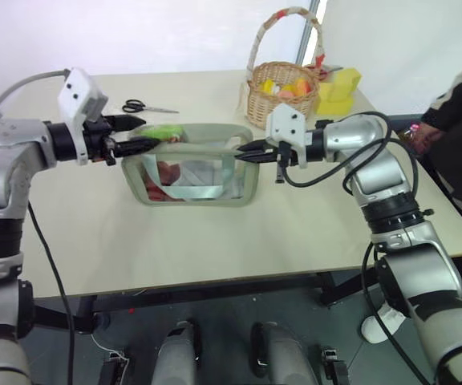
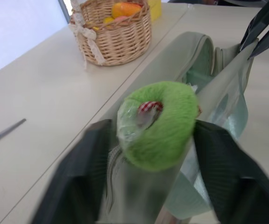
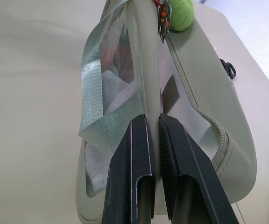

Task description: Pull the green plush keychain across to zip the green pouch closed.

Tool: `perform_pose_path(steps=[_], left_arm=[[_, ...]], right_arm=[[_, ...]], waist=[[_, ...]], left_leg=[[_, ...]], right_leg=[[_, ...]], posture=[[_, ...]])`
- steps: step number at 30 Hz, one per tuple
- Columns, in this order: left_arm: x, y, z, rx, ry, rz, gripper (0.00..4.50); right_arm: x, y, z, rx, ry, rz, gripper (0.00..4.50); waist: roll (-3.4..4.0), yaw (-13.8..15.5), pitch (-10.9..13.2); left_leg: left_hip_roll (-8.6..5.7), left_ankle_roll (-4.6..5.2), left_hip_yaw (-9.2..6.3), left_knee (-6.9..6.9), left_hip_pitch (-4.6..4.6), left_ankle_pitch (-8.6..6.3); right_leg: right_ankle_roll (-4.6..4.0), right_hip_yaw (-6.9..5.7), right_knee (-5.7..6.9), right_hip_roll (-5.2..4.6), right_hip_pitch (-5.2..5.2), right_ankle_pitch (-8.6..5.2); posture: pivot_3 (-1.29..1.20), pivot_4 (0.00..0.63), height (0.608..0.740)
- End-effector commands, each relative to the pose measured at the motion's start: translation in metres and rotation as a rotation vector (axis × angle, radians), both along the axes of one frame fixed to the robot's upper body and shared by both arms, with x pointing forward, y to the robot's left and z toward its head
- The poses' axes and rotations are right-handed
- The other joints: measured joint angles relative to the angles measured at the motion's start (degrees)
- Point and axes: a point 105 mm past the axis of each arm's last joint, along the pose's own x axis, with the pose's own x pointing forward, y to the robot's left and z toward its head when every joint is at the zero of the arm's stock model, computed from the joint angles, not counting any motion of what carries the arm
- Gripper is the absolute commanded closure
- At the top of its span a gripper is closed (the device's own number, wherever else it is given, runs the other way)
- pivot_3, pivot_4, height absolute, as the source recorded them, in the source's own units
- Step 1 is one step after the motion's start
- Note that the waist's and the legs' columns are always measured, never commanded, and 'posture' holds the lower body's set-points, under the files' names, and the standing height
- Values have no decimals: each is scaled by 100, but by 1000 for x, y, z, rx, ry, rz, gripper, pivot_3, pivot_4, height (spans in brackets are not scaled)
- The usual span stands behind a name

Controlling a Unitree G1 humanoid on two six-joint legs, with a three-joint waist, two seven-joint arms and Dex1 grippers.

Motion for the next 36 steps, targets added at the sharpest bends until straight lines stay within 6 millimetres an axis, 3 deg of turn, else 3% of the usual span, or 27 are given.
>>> perform_pose_path(steps=[1,4,7,13,17,20,26,29,30,34,36], left_arm=[[-9,15,33,25,-96,20,47],[-13,36,36,51,-83,75,47],[-16,46,18,66,-27,103,47],[-7,38,-36,87,51,110,47],[2,32,-37,14,40,114,47],[0,29,-37,16,46,90,1204],[-3,30,-41,36,52,73,4355],[-5,28,-42,44,55,69,4438],[-5,28,-42,45,57,66,4500],[-6,30,-45,61,59,67,4500],[-7,30,-45,63,59,63,4500]], right_arm=[[-2,-1,11,10,-39,-1,4500],[-1,-2,12,11,-42,-4,4500],[-2,-2,12,11,-44,-3,4500],[-2,0,11,8,-44,4,4500],[-2,1,11,6,-41,9,4500],[-2,2,11,6,-41,11,4500],[-1,3,11,7,-44,6,4500],[0,1,12,7,-32,-2,4500],[0,1,12,5,-26,-2,3727],[4,-7,31,-23,-71,-19,1923],[3,-5,50,-5,-79,-3,1923]], waist=[[0,5,0],[0,-4,0],[2,-2,0],[0,21,-1],[0,16,-1],[0,2,-1],[0,4,-1],[0,7,-1],[0,6,-1],[1,6,-1],[4,3,1]], left_leg=[[0,-3,0,0,0,-2],[0,-8,0,1,-1,-5],[0,-8,0,-2,0,-5],[0,-9,0,2,-2,-6],[1,-8,1,1,-2,-5],[1,-7,1,1,-2,-4],[1,-7,1,0,-1,-4],[1,-8,1,0,-1,-5],[1,-8,1,0,-1,-5],[1,-8,1,0,-1,-5],[1,-8,2,0,-2,-5]], right_leg=[[0,0,0,0,0,0],[-1,0,-1,0,1,0],[-1,0,-1,-1,0,-1],[-3,-1,-3,-3,2,0],[-4,-1,-2,-2,0,2],[-3,-1,-2,-1,0,2],[-3,-1,-2,-1,1,2],[-3,-1,-2,-1,1,2],[-3,-1,-2,-1,0,2],[-3,0,-2,-1,0,2],[-3,0,-2,-1,-1,2]], posture=[[0,150,740],[0,150,740],[0,150,740],[0,150,740],[0,150,740],[0,150,740],[0,150,740],[0,150,740],[0,150,740],[0,150,740],[0,150,740]])
